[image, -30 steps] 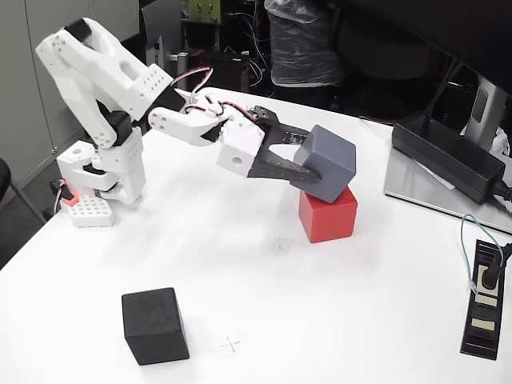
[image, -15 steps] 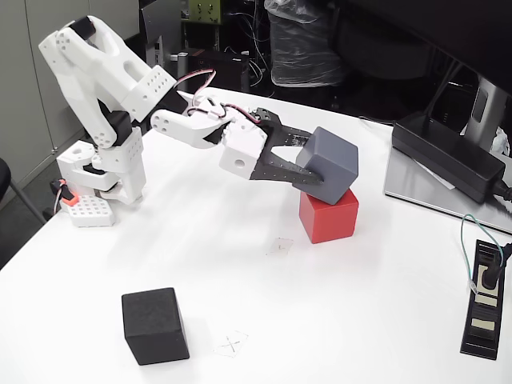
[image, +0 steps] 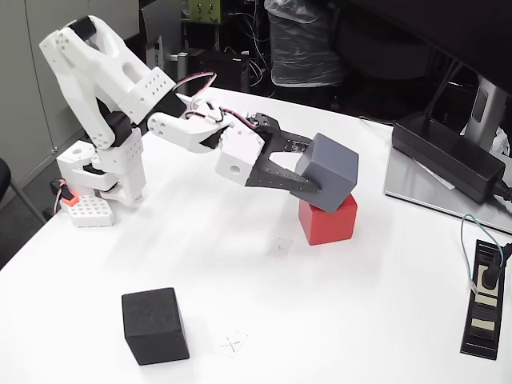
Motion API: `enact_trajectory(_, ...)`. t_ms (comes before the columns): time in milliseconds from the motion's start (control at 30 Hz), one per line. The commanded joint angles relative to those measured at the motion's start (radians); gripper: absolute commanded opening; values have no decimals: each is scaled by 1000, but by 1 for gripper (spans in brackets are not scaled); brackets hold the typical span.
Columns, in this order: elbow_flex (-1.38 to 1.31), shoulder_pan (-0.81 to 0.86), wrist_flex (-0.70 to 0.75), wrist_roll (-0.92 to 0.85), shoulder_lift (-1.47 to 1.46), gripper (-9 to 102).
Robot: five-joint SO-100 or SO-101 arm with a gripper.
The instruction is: Stack the three blocks in an ordered color.
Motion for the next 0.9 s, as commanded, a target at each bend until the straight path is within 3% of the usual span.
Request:
enact_trajectory(0,-32,8,-11,-14,0,29)
enact_trajectory(300,-31,8,-11,-14,0,30)
enact_trajectory(600,-32,8,-11,-12,5,41)
enact_trajectory(867,-18,49,-11,-12,115,40)
